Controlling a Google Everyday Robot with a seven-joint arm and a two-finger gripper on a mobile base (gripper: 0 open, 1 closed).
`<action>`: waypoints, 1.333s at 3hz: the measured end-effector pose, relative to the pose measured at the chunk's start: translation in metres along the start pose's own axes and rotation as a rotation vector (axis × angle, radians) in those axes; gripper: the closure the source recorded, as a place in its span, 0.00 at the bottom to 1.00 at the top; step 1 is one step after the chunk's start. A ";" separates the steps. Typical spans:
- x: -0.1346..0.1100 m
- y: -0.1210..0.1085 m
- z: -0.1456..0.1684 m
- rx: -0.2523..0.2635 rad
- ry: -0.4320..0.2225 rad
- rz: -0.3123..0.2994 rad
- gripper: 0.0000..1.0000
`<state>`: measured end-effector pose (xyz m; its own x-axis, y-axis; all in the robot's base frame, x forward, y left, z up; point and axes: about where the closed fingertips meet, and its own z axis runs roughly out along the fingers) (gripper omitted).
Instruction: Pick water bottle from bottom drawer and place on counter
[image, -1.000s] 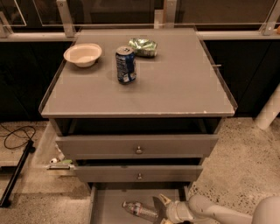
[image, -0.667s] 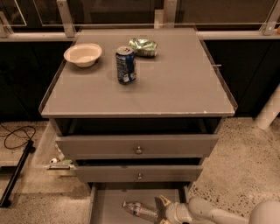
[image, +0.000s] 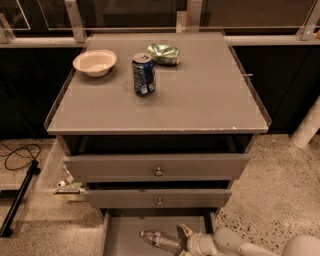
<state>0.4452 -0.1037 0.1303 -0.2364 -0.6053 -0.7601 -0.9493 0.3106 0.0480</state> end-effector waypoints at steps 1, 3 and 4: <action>0.000 0.000 0.000 0.000 0.000 0.000 0.22; 0.000 0.000 0.000 0.000 0.000 0.000 0.69; 0.000 0.000 0.000 0.000 0.000 0.000 0.92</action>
Offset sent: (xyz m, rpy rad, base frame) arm 0.0000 0.0000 0.0000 0.0000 0.0000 0.0000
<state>0.4452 -0.1036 0.1303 -0.2365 -0.6052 -0.7601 -0.9494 0.3105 0.0481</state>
